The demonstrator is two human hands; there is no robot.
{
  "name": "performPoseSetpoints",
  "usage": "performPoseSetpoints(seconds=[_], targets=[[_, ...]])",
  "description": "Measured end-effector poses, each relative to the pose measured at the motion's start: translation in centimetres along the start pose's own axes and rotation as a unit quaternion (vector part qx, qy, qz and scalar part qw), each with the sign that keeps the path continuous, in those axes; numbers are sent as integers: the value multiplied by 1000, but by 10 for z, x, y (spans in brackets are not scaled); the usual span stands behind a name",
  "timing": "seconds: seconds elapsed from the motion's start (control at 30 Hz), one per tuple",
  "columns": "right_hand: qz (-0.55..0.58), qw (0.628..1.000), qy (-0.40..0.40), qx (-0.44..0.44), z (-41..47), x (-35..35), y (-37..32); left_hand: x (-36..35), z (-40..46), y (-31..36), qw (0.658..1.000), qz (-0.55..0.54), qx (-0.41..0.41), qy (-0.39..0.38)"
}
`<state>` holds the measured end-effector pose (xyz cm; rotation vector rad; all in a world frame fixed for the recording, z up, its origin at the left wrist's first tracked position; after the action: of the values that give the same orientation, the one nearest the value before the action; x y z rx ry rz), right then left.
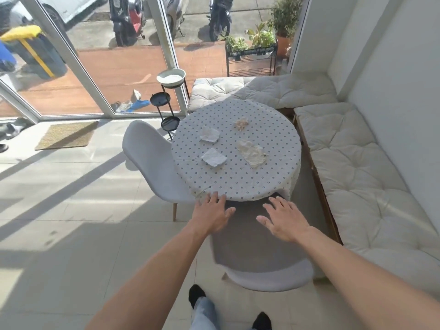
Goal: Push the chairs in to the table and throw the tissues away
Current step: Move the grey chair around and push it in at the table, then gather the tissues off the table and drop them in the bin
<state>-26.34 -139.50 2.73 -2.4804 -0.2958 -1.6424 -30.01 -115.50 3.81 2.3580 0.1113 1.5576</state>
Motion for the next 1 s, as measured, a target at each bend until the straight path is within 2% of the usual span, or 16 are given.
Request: performPoseSetpoints(seconds=[0.17, 0.57, 0.73, 1.0], targets=[[-21, 999, 39, -18, 41, 36, -44, 40, 12, -62, 999, 7, -2, 32], [16, 987, 86, -135, 133, 112, -150, 140, 51, -231, 997, 32, -57, 28], [26, 982, 80, -169, 153, 122, -158, 156, 85, -256, 996, 26, -88, 16], [11, 980, 42, -195, 206, 117, -139, 132, 155, -237, 989, 24, -142, -46]])
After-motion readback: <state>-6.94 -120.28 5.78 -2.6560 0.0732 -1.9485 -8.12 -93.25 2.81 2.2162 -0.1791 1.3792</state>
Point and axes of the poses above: each hand's wrist, its own z-axis towards the middle knuckle, its own x-axis out of the back of the hand, y = z × x, the point moved 3 cm from there along z, towards the middle knuckle, and after that the axes turned 14 degrees about -x, right-handed, at the moved point
